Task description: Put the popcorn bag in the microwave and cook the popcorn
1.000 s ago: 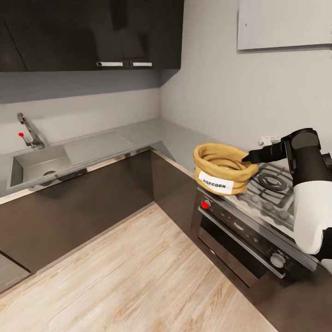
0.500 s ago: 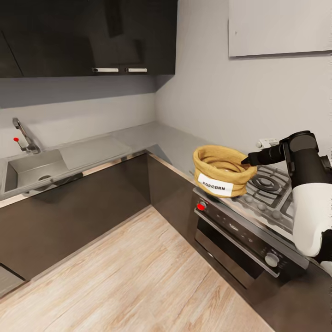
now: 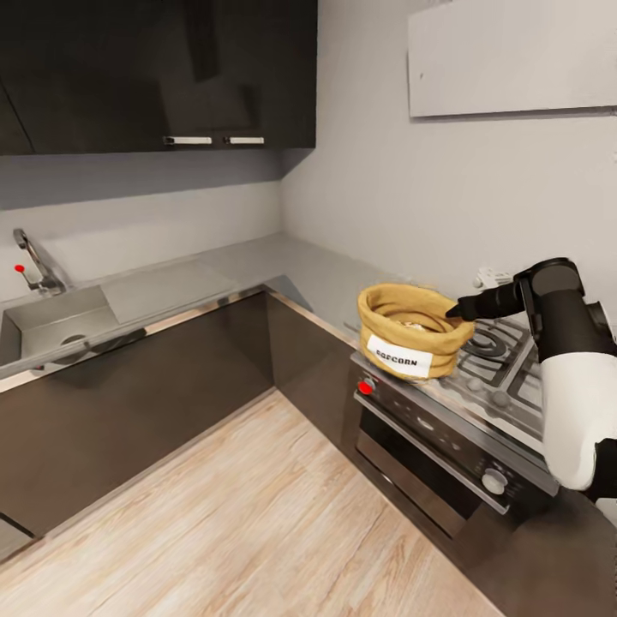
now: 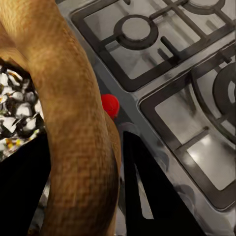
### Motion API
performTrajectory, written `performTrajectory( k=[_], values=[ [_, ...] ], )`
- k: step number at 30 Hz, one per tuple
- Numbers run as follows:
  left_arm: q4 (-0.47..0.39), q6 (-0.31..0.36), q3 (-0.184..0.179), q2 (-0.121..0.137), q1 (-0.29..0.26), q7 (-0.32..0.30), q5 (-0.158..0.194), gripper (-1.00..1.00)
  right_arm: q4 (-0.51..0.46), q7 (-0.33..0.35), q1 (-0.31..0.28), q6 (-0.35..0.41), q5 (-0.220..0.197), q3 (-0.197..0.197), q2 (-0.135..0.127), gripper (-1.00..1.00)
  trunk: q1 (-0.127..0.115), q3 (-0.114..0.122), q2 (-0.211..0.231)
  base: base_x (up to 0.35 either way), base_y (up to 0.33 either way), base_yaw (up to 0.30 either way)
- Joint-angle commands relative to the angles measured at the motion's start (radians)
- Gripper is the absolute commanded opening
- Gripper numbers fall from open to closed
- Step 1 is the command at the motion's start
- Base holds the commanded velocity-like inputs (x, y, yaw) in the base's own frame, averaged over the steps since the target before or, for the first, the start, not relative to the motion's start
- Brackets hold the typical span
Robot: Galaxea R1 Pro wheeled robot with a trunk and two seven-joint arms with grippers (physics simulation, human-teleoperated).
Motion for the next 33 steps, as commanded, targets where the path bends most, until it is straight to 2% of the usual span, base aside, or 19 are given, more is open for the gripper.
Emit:
performTrajectory(
  k=[1, 8, 13, 33],
  values=[
    [0.000, -0.003, 0.002, 0.000, 0.000, 0.001, 0.004, 1.00, -0.001, 0.010, 0.020, 0.003, 0.007, -0.002, 0.001, -1.00, 0.000, 0.001, -0.001, 0.000, 0.000, -0.079],
    [0.000, -0.002, 0.001, -0.001, 0.000, 0.001, 0.004, 1.00, -0.005, 0.012, 0.034, 0.003, 0.007, -0.002, 0.001, -1.00, 0.000, 0.012, -0.001, 0.000, 0.000, -0.080],
    [0.000, -0.002, 0.002, -0.001, 0.000, 0.001, 0.004, 1.00, -0.014, 0.013, 0.079, 0.003, 0.006, -0.002, 0.000, -1.00, 0.000, 0.020, -0.001, 0.000, 0.000, -0.080],
    [0.000, -0.001, 0.001, 0.000, 0.000, -0.001, 0.005, 1.00, -0.037, 0.020, 0.083, 0.003, 0.013, -0.002, -0.009, -1.00, 0.000, 0.051, -0.001, 0.000, 0.000, -0.079]
  ],
)
